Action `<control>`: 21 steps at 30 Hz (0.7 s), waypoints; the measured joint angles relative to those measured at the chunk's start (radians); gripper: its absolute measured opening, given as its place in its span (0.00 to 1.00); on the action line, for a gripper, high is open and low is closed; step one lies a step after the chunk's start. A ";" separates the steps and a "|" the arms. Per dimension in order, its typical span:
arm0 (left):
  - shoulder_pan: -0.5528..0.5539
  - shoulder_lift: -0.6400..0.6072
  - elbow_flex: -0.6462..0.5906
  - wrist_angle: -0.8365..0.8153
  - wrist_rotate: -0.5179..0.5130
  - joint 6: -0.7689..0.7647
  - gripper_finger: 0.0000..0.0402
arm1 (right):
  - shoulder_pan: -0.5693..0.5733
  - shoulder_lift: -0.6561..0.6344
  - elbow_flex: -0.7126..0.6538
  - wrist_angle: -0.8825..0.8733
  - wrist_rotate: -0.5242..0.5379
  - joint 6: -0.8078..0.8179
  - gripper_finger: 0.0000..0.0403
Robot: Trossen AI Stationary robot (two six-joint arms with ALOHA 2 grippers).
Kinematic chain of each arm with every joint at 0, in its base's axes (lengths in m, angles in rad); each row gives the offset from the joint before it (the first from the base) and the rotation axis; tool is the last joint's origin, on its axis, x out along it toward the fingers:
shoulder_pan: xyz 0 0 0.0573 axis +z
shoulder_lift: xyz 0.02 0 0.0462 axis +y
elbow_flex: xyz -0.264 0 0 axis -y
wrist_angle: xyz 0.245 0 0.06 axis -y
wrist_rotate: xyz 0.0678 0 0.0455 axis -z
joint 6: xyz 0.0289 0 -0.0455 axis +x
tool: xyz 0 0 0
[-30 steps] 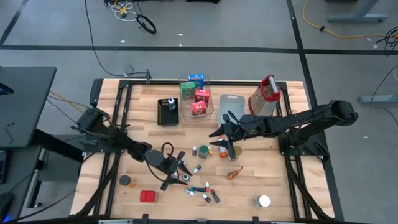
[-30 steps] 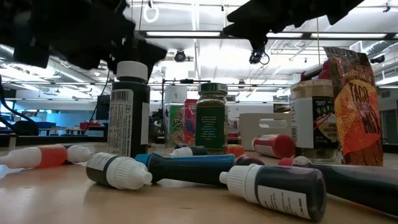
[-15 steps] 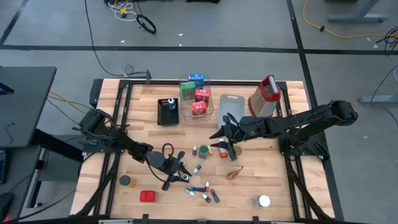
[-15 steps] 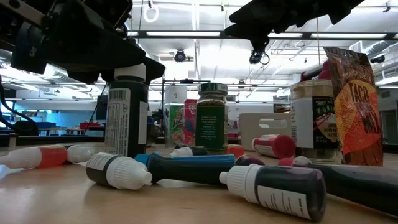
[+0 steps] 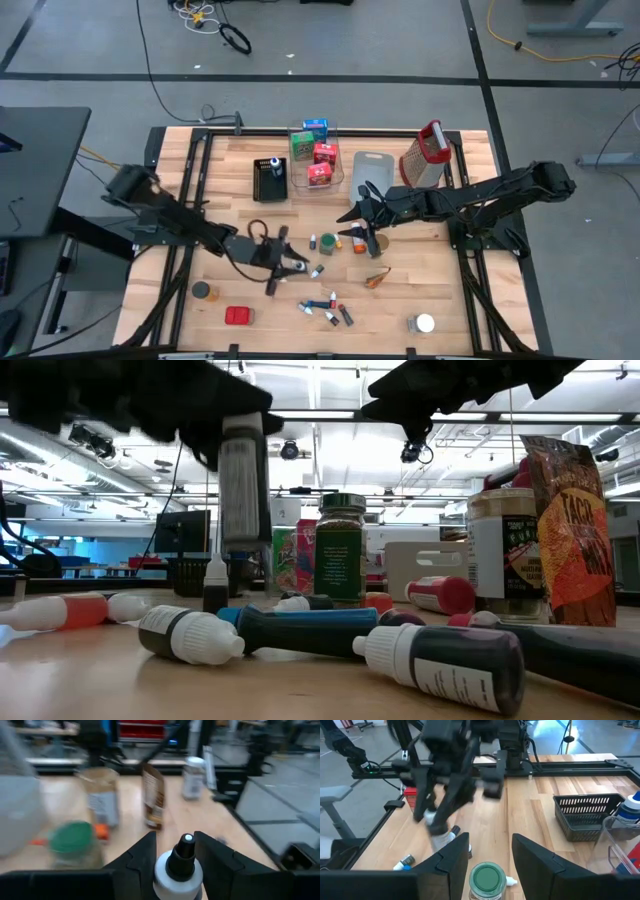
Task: Pick & Place Kitchen Items
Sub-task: Put the large black food coloring bottle into the black bin
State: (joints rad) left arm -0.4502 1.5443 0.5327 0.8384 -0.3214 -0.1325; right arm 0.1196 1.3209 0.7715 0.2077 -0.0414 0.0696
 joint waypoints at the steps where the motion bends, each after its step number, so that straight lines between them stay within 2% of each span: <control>1: 0.001 -0.043 0.000 -0.047 -0.038 0.006 0.30 | 0.000 0.000 0.000 0.000 0.000 0.000 0.39; 7: 0.001 -0.331 0.000 -0.364 -0.301 0.056 0.31 | 0.000 0.000 0.000 0.000 0.000 0.000 0.39; 13: 0.017 -0.593 0.000 -0.610 -0.560 0.083 0.36 | 0.000 0.000 0.000 0.000 0.000 0.000 0.39; 17: 0.082 -0.700 0.000 -0.758 -0.675 0.043 0.28 | 0.000 0.000 0.000 0.000 0.000 0.000 0.39; 21: 0.211 -0.739 -0.039 -0.787 -0.676 0.045 0.16 | 0.000 0.000 0.000 0.000 0.000 0.000 0.39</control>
State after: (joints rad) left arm -0.2391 0.8057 0.4940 0.0517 -0.9971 -0.0875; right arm 0.1196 1.3209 0.7715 0.2081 -0.0414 0.0692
